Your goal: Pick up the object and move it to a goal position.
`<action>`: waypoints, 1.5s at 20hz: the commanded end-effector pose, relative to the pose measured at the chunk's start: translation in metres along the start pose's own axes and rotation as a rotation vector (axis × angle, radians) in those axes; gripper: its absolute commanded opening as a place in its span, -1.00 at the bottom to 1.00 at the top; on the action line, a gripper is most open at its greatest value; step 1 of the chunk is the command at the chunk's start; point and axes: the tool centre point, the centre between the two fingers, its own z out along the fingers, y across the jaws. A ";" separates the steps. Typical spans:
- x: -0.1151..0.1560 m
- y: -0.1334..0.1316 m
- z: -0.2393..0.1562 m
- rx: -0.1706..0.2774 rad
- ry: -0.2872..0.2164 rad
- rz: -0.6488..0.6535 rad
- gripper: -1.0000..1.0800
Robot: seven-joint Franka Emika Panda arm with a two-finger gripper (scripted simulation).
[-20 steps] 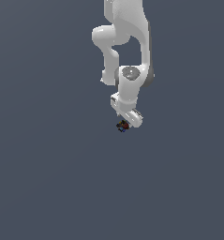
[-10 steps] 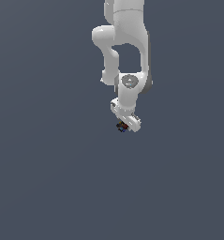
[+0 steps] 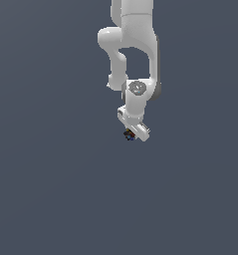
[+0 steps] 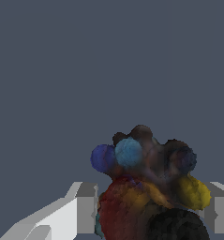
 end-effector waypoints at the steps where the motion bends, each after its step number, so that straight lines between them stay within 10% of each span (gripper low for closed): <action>1: -0.002 0.003 0.005 -0.010 -0.005 -0.002 -1.00; 16: -0.005 -0.005 -0.025 -0.001 -0.001 0.000 -1.00; 30: -0.026 -0.029 -0.139 -0.005 0.000 0.001 -1.00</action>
